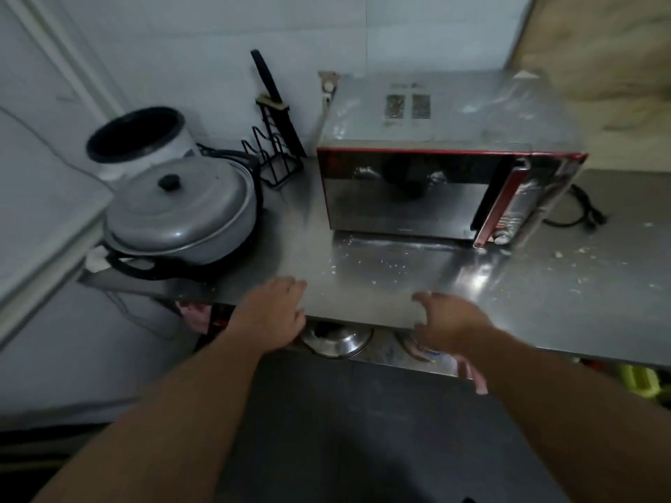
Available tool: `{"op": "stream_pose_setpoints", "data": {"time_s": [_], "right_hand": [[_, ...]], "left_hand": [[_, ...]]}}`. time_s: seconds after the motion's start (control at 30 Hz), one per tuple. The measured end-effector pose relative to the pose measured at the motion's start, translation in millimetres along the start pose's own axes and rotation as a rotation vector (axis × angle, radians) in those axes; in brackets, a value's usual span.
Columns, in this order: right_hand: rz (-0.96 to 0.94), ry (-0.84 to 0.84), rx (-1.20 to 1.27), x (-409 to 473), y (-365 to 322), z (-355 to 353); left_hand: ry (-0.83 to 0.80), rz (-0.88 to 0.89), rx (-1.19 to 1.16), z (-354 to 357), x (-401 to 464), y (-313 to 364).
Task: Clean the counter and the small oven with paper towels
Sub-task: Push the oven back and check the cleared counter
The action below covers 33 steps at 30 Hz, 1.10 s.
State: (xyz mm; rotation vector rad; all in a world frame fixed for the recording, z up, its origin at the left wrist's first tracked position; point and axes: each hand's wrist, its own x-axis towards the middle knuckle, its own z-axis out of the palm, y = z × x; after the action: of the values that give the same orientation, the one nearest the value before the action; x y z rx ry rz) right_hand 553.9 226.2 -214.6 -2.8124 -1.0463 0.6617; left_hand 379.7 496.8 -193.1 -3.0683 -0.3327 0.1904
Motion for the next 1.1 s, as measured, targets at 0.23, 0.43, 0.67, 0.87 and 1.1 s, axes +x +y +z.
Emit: {"op": "stream_pose_setpoints", "data": {"time_s": [0.23,0.43,0.67,0.87,1.1], "right_hand": [[0.052,0.212,-0.017,-28.3,50.3,-134.6],[0.133,0.193,0.085,-63.7,126.0,-149.2],[0.271,0.089,0.07,-92.5,235.0,-134.6],[0.265,0.076,0.125,-89.3,278.5,-134.4],[0.263,0.056,0.128,-63.7,282.2,-139.7]], "left_hand": [[0.101,0.006,0.052,-100.1,25.9,34.4],[0.07,-0.003,-0.002,-109.2,33.4,101.1],[0.017,-0.051,-0.034,-109.9,61.4,199.8],[-0.021,-0.002,-0.051,-114.0,90.6,269.0],[-0.05,0.02,-0.071,-116.1,125.2,286.0]]}}
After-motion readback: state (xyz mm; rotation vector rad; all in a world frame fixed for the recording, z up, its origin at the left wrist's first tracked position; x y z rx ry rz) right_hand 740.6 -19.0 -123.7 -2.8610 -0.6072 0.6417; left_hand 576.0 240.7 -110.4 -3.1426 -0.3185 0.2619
